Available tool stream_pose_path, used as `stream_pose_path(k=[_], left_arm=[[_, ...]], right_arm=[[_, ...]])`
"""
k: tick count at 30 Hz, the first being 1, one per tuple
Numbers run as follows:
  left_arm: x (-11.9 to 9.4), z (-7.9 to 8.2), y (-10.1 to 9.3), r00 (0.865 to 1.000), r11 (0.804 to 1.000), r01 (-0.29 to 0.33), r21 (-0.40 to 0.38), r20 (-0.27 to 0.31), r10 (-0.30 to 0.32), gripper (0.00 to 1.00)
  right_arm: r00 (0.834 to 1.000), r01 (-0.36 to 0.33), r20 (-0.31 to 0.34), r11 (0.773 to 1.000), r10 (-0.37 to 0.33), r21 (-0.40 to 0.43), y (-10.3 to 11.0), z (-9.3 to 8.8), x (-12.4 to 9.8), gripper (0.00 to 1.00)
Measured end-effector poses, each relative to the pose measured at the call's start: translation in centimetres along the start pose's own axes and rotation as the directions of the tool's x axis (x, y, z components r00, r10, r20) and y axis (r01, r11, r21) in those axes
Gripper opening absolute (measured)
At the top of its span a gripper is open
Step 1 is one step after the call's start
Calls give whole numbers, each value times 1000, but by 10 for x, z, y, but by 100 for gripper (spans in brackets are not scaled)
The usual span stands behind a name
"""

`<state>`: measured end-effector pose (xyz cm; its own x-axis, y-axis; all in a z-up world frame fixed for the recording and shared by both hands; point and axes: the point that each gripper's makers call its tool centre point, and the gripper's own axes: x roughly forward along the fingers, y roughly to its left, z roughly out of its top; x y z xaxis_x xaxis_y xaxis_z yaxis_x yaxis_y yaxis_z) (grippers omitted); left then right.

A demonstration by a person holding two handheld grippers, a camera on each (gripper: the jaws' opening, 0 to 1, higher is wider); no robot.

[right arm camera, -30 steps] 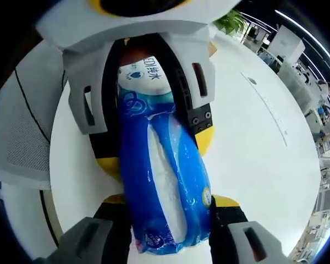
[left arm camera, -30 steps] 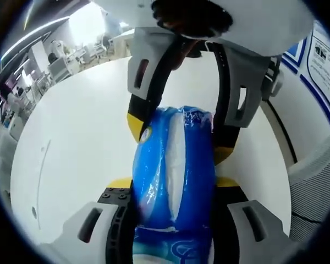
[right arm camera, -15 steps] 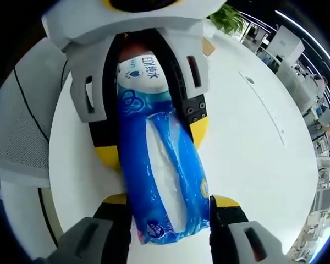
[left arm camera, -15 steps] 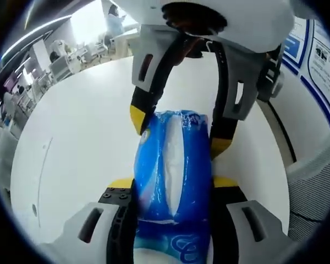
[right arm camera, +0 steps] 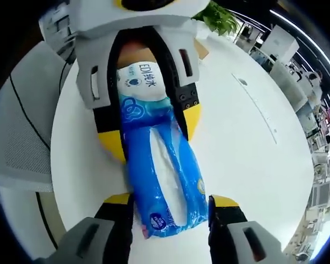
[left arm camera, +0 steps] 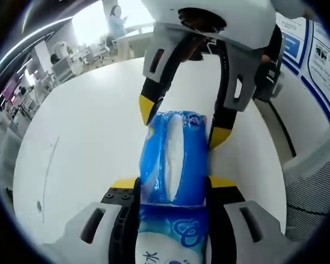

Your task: Operate the shoe box by opening the lid, removing the specified soft item, and placing it in the target area until the item is outside and the box remains undamaged.

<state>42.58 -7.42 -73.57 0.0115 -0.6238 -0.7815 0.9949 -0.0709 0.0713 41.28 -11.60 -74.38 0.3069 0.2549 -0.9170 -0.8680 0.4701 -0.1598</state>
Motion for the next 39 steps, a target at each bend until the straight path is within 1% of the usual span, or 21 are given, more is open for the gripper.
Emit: stream_pose_path(k=[5,10,13,16,19,21,24,25,27,29,33,36,37,39], left_arm=[[-13,0,4,1000,1000,-20,-2,9,20,48],[-29,-3,7,999,999,-37,-20,26,38,48],[-40,-5,10,998,998,-48,-42,41,50,49],[-50,-9,12,997,997,-69,-42,44,71,49],[-62,-10,12,994,995,-85,-60,63,89,49],[-70,-13,12,992,992,-94,-78,72,100,50],[-81,-20,15,988,989,-123,-82,78,130,50],[-83,-23,15,988,988,-124,-89,78,131,50],[-91,-29,17,987,986,-134,-101,79,142,50],[-99,-33,20,984,982,-145,-121,86,155,51],[-120,-38,27,974,972,-178,-156,113,197,52],[-134,-44,31,967,964,-192,-183,131,218,52],[-140,-47,32,965,962,-198,-190,137,225,52],[-151,-53,32,961,960,-211,-183,141,238,52]], right_arm=[[1000,13,10,1000,-13,20,0,4,-9,52],[999,23,44,997,-27,79,4,12,-19,51],[996,29,77,991,-40,132,5,19,-25,51],[994,38,93,986,-54,164,4,23,-31,52],[986,45,145,972,-80,231,4,34,-39,53],[982,46,166,964,-92,262,5,38,-42,53],[976,36,196,957,-96,287,11,45,-42,53],[975,35,198,954,-98,297,12,45,-41,53],[969,23,224,945,-101,326,17,52,-40,53],[968,19,230,942,-102,336,20,55,-39,53],[961,13,254,934,-110,358,26,66,-39,53],[950,6,287,922,-126,386,27,78,-42,53],[941,2,309,914,-139,406,26,84,-43,53],[928,-7,340,905,-152,425,27,94,-45,53]])
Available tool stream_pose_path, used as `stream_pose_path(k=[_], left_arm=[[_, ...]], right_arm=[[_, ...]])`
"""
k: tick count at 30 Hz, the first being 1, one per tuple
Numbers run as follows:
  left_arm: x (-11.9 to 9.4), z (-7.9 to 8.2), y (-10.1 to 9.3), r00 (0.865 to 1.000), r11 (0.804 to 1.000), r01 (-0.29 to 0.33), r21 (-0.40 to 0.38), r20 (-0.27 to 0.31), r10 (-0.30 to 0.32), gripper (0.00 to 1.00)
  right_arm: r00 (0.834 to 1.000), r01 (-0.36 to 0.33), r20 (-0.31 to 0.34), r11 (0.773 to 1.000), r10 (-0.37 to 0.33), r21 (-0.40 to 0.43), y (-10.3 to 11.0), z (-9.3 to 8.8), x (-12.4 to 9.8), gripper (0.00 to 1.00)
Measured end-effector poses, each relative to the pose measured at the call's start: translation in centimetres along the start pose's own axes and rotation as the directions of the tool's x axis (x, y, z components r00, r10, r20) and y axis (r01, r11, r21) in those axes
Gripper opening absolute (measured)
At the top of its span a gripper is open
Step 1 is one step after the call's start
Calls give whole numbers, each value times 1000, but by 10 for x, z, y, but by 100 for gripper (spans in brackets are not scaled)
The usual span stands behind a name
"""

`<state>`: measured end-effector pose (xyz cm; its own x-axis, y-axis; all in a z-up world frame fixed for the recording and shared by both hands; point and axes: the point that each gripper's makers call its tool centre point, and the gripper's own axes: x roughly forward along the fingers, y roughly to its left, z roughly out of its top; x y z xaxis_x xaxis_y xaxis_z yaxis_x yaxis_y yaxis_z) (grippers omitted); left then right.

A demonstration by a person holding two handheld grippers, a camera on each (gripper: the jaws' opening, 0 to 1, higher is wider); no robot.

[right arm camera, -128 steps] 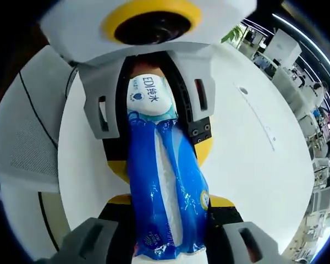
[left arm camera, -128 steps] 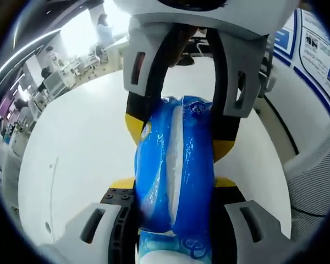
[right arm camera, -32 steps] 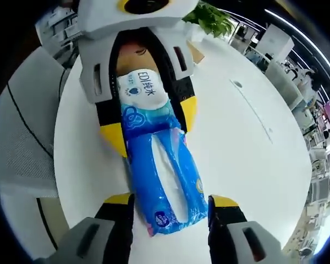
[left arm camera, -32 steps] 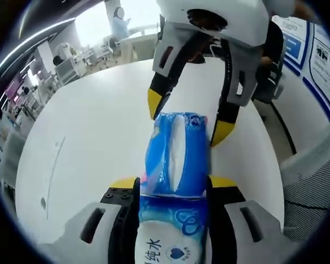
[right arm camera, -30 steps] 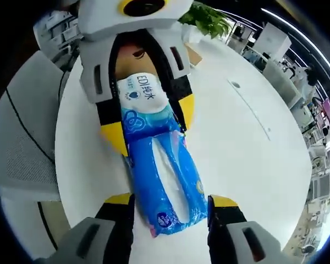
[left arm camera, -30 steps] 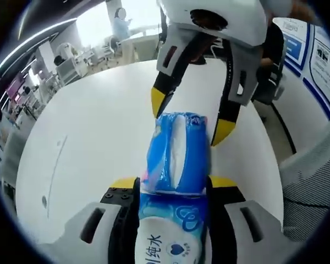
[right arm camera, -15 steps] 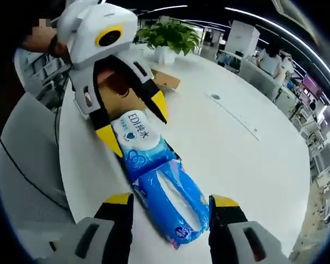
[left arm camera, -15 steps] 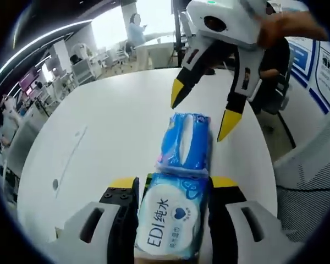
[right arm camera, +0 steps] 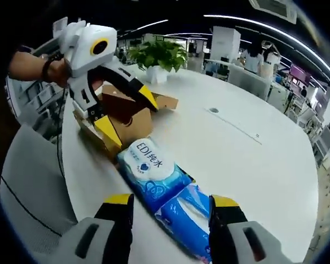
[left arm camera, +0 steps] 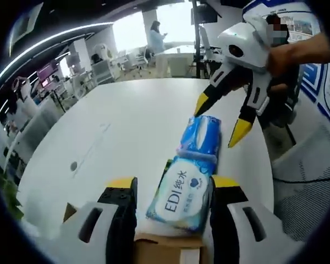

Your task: Operate the shoe box by opening the lid, removing the specified soft item, and placing it in the target area until the item is outside and the box remains undamaged.

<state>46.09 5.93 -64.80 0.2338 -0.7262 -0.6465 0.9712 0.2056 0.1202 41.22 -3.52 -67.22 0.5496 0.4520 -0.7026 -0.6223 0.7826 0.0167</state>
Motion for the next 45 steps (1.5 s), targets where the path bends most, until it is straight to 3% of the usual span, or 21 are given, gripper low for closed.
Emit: stream_pose_path(k=[11,21,31,39,45], left_arm=[[-52,-27,24,997,997,-72,-40,26,73,53],[-94,-47,42,990,987,-121,-102,56,128,54],[-129,-71,52,980,970,-167,-178,82,184,55],[-153,-95,48,974,954,-190,-233,78,213,56],[-168,-109,60,969,943,-208,-259,76,235,56]], right_arm=[[995,-25,100,999,20,49,31,38,11,53],[988,-58,149,997,50,53,55,68,20,54],[984,-85,160,996,79,34,79,83,33,54],[979,-118,171,993,112,26,95,91,43,54],[977,-142,161,990,138,10,110,96,49,55]])
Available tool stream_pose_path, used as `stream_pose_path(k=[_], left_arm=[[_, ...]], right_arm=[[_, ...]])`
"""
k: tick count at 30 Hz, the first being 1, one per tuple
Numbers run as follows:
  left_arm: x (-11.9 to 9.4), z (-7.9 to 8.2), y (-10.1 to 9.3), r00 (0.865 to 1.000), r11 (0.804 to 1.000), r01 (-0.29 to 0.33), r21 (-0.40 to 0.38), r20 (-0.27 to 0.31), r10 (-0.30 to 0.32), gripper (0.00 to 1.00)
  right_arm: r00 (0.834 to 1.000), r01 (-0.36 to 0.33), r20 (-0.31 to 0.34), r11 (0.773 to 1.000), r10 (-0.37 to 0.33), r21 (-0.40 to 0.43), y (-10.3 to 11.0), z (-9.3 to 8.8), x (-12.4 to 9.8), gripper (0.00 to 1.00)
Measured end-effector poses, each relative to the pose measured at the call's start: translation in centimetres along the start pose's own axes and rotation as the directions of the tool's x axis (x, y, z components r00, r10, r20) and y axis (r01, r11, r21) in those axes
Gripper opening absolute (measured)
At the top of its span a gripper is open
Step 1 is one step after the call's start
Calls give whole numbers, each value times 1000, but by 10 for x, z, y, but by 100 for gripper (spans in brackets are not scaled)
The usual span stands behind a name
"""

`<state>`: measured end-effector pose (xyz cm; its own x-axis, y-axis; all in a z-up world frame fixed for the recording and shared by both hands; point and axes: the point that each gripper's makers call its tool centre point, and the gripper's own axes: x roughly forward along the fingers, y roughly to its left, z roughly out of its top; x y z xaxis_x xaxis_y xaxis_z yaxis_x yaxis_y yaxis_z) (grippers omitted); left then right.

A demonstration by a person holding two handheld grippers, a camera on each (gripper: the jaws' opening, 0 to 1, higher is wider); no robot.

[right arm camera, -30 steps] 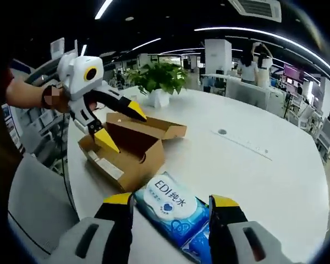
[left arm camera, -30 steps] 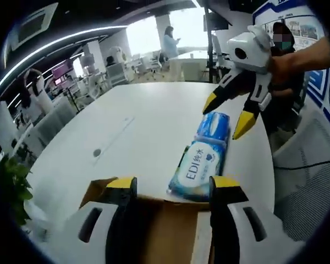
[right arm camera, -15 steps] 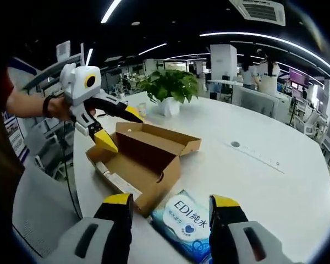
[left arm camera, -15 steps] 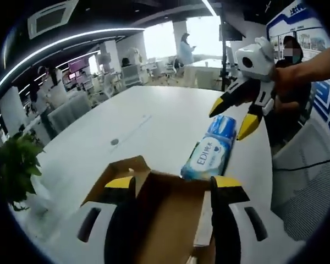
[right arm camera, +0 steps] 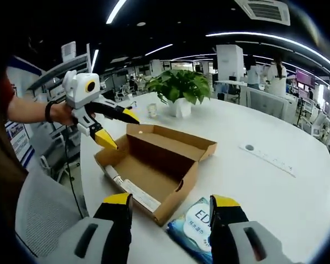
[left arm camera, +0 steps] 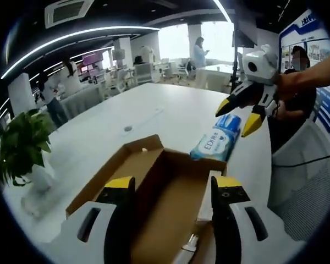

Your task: Operate the shoe box by opening the lid, removing the specified soft item, and placing it in the target area until the item is outside and the box remains undamaged.

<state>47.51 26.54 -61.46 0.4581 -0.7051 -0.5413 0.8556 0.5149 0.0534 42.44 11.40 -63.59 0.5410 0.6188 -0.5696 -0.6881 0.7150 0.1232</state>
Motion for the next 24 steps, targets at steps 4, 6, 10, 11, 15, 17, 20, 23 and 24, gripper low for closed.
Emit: stream_pose_path(k=[4,6,10,11,15,17,20,23,24], left_arm=[[-15,-6,2,1000,1000,-22,-16,5,22,56],[-22,-9,4,999,999,-33,-31,12,33,56],[-34,-15,5,999,998,-43,-53,24,45,56],[-36,-17,11,998,997,-48,-53,28,50,56],[-48,-28,11,998,995,-58,-85,34,61,57],[-53,-34,10,997,993,-59,-98,34,62,57],[-58,-40,12,997,991,-66,-116,34,70,58],[-63,-45,13,997,989,-70,-131,36,75,58],[-65,-45,13,996,987,-68,-146,43,75,58]], right_arm=[[1000,-10,-9,1000,10,-8,6,3,4,55],[1000,-14,-9,1000,14,-11,9,6,7,55],[1000,-27,-7,999,27,-20,19,12,11,55],[999,-33,-9,999,32,-28,21,13,13,55],[999,-46,-16,998,46,-36,27,16,20,55],[998,-52,-27,998,51,-45,29,16,25,55],[997,-66,-55,995,63,-72,33,14,33,55],[994,-83,-73,993,77,-88,37,13,41,55],[994,-88,-76,992,81,-90,38,13,44,55]])
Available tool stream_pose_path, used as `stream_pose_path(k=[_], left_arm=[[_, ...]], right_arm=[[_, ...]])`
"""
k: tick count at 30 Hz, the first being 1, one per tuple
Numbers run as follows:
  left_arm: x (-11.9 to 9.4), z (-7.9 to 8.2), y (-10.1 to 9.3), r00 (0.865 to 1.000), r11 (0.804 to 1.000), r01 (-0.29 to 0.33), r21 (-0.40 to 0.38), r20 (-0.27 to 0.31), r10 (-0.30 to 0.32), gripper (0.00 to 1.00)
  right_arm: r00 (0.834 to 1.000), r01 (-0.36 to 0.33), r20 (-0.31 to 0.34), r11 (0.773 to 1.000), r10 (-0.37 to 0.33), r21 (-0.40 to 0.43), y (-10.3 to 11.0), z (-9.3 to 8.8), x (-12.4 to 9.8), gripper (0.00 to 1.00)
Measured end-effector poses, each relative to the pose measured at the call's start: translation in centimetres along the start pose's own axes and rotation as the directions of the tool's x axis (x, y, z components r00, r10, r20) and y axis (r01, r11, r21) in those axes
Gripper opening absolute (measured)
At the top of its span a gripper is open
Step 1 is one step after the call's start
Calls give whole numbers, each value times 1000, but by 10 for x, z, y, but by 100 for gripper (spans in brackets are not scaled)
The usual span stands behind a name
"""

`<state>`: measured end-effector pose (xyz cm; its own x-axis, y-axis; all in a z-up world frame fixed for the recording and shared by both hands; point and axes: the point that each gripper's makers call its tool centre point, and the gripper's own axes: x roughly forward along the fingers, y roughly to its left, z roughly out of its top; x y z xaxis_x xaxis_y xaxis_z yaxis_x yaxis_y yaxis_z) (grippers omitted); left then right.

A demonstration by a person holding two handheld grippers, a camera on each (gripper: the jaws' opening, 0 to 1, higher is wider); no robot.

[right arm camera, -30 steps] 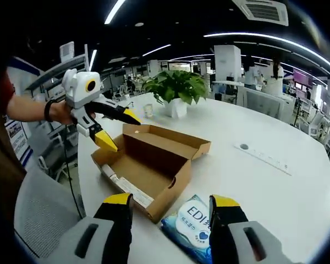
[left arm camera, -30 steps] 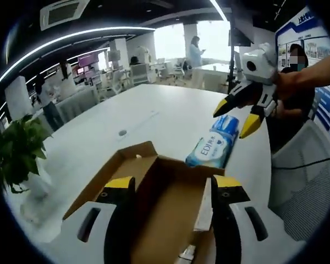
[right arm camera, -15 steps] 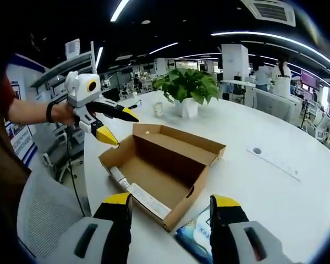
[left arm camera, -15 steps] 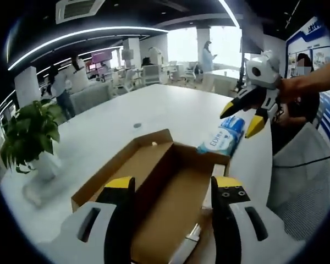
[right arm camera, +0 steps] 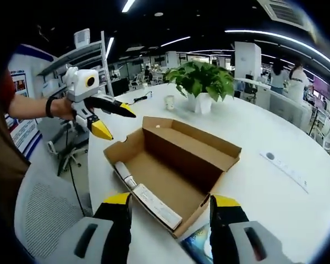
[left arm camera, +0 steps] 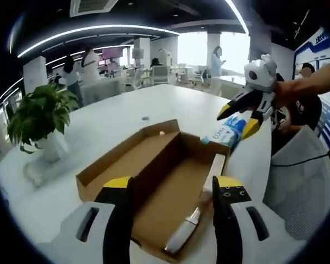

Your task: Operate the shoe box by opening the lid, removing the specified soft item, and placing it in the target area until the item is outside and the box remains undamaged.

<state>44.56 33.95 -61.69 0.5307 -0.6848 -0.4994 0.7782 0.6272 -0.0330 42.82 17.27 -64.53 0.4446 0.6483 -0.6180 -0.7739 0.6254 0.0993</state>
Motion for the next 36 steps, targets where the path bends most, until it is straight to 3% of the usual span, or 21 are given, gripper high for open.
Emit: stream_pose_path(k=[17,26,29,36], left_arm=[[-13,-7,-1,999,999,-7,-35,32,8,60],[-17,-7,0,999,999,-7,-44,39,9,60],[-18,-8,-1,999,999,-2,-47,37,4,60],[-20,-8,-3,999,999,4,-48,43,-2,61]], right_arm=[[998,-39,-56,998,36,-45,0,1,20,55],[988,-73,-145,989,55,-126,-5,-5,31,56],[977,-98,-206,979,60,-179,-8,-12,35,57],[963,-126,-263,961,59,-247,-13,-8,45,60]])
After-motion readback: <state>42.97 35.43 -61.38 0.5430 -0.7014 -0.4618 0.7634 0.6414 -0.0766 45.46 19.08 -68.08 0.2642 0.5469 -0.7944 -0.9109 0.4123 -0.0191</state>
